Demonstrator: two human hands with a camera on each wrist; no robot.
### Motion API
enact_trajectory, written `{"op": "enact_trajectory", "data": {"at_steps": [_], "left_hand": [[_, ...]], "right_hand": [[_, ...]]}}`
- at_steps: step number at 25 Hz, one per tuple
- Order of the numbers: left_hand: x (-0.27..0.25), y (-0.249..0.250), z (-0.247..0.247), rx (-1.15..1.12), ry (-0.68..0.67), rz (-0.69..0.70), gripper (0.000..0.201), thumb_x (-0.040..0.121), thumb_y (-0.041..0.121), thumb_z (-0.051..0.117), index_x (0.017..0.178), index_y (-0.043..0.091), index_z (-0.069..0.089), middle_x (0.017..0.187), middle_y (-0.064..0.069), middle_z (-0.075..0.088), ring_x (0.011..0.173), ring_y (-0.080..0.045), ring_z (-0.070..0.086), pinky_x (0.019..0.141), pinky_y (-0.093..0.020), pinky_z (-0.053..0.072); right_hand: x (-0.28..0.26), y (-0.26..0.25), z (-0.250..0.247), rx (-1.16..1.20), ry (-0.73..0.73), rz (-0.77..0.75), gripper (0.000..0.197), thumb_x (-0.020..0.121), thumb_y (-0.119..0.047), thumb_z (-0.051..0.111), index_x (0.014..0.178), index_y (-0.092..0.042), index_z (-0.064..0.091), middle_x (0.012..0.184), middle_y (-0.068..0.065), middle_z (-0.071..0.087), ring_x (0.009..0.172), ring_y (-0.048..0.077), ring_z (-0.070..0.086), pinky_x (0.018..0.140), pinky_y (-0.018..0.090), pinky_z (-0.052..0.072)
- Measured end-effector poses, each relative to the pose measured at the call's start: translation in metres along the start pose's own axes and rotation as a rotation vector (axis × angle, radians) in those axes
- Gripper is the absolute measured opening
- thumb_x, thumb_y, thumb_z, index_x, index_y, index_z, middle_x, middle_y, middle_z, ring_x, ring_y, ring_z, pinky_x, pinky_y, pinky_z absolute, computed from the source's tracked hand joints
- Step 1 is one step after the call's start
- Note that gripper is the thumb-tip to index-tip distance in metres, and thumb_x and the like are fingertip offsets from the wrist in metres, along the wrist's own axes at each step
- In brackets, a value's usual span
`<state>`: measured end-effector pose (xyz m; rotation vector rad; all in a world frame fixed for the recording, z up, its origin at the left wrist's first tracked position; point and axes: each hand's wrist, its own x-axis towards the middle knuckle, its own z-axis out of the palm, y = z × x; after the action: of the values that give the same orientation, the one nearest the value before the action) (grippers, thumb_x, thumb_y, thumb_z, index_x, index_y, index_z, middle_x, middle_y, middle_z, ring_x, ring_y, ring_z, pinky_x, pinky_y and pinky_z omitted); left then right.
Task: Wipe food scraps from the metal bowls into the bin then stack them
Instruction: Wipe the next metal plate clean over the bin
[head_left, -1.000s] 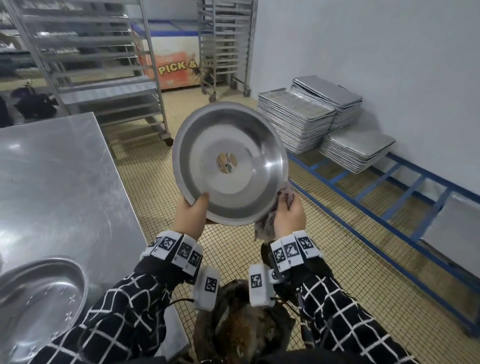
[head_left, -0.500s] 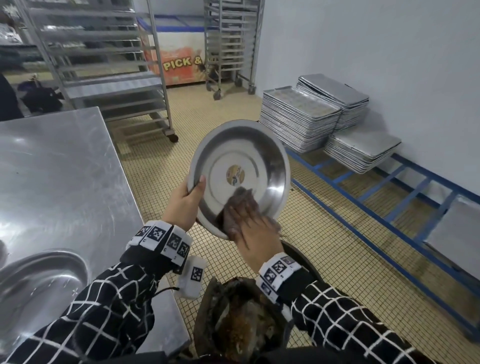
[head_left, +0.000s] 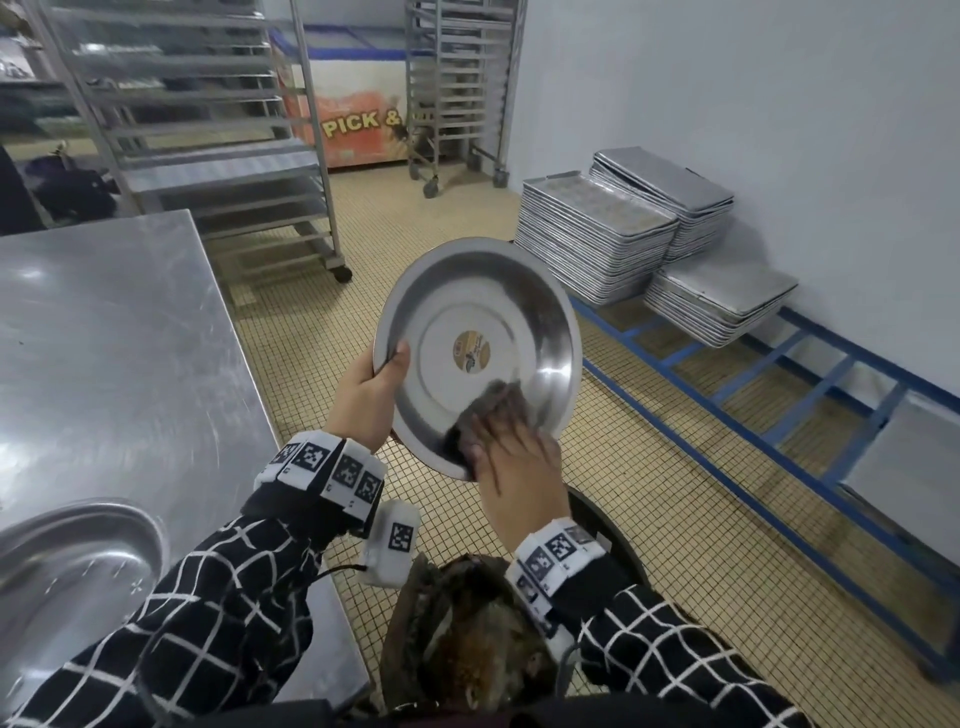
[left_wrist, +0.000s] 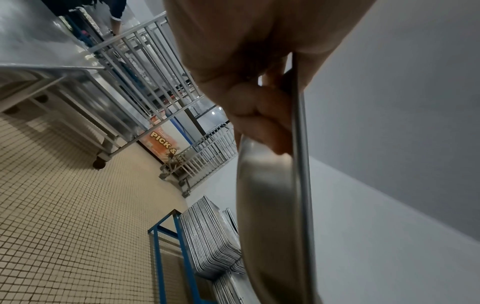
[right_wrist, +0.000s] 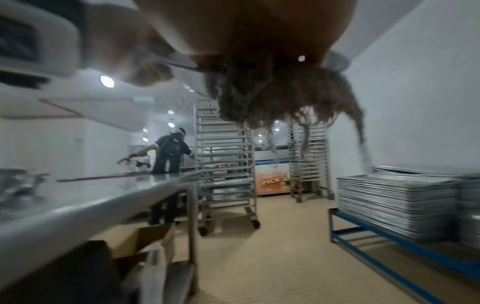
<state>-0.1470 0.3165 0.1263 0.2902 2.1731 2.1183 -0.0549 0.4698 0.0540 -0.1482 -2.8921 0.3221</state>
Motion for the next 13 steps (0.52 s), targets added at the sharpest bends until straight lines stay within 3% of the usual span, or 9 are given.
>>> {"op": "enact_trajectory", "data": {"at_steps": [2,4,5,6,7,8,10,11,13], "left_hand": [[-0.002,-0.004,-0.001,0.013,-0.014,-0.025,0.025,0.099,0.032,0.046,0.098,0.014,0.065,0.084,0.0,0.071,0.073,-0.015,0.067,0.067,-0.027,0.055],[-0.003,-0.009,0.001,0.016,-0.024,-0.078,0.024,0.098,0.031,0.048,0.093,0.015,0.066,0.079,0.0,0.071,0.07,-0.017,0.067,0.066,-0.03,0.054],[-0.003,-0.011,0.001,0.019,-0.029,-0.108,0.025,0.097,0.031,0.05,0.092,0.012,0.066,0.077,-0.002,0.07,0.068,-0.02,0.066,0.066,-0.033,0.054],[-0.002,-0.013,0.001,0.023,-0.036,-0.135,0.027,0.097,0.031,0.051,0.092,0.009,0.066,0.076,-0.004,0.069,0.067,-0.024,0.065,0.065,-0.037,0.054],[-0.001,-0.015,0.0,0.021,-0.046,-0.16,0.027,0.096,0.031,0.053,0.093,0.007,0.066,0.075,-0.007,0.069,0.066,-0.027,0.065,0.065,-0.039,0.054],[0.0,-0.016,-0.001,0.016,-0.065,-0.182,0.026,0.095,0.029,0.054,0.092,0.006,0.066,0.074,-0.008,0.069,0.065,-0.028,0.065,0.065,-0.04,0.054],[0.001,-0.018,-0.004,0.046,-0.109,-0.218,0.022,0.094,0.025,0.056,0.089,0.006,0.066,0.069,-0.006,0.07,0.062,-0.025,0.066,0.065,-0.039,0.054],[0.001,-0.02,-0.006,0.073,-0.118,-0.245,0.019,0.093,0.023,0.058,0.088,0.007,0.066,0.067,-0.004,0.07,0.059,-0.023,0.066,0.065,-0.038,0.054],[0.0,-0.024,-0.006,0.092,-0.111,-0.282,0.015,0.09,0.023,0.062,0.085,0.009,0.065,0.064,-0.001,0.07,0.058,-0.02,0.066,0.066,-0.038,0.055]], "right_hand": [[0.009,0.034,-0.002,-0.106,-0.067,0.077,0.054,0.098,-0.043,0.006,0.148,-0.027,0.02,0.157,-0.005,0.008,0.145,0.02,-0.008,0.118,0.047,0.002],[0.025,0.061,-0.006,-0.153,-0.042,0.135,0.055,0.1,-0.04,0.009,0.15,-0.017,0.016,0.158,0.002,0.0,0.143,0.026,-0.014,0.118,0.048,0.002],[0.033,0.068,-0.01,-0.101,0.012,0.144,0.054,0.101,-0.038,0.013,0.15,-0.013,0.016,0.158,0.005,0.0,0.144,0.027,-0.008,0.118,0.046,0.007],[0.04,0.074,-0.014,0.01,0.073,0.168,0.053,0.102,-0.035,0.02,0.15,-0.013,0.016,0.159,0.005,0.001,0.145,0.027,0.008,0.116,0.042,0.018],[0.044,0.076,-0.022,0.145,0.121,0.209,0.053,0.102,-0.032,0.027,0.15,-0.015,0.015,0.159,0.003,0.005,0.136,0.025,0.032,0.108,0.037,0.036],[0.047,0.08,-0.03,0.265,0.147,0.239,0.054,0.101,-0.03,0.033,0.15,-0.018,0.016,0.157,0.003,0.016,0.117,0.02,0.051,0.093,0.032,0.049],[0.051,0.084,-0.048,0.465,0.12,0.332,0.047,0.099,-0.027,0.041,0.145,-0.02,0.032,0.131,0.004,0.053,0.093,0.016,0.059,0.076,0.03,0.051],[0.053,0.087,-0.055,0.539,0.076,0.392,0.04,0.098,-0.026,0.045,0.137,-0.019,0.043,0.112,0.001,0.061,0.091,0.017,0.06,0.074,0.028,0.048],[0.055,0.094,-0.061,0.579,-0.037,0.465,0.024,0.095,-0.027,0.052,0.116,-0.017,0.059,0.094,-0.001,0.066,0.086,0.019,0.062,0.064,0.024,0.043]]}}
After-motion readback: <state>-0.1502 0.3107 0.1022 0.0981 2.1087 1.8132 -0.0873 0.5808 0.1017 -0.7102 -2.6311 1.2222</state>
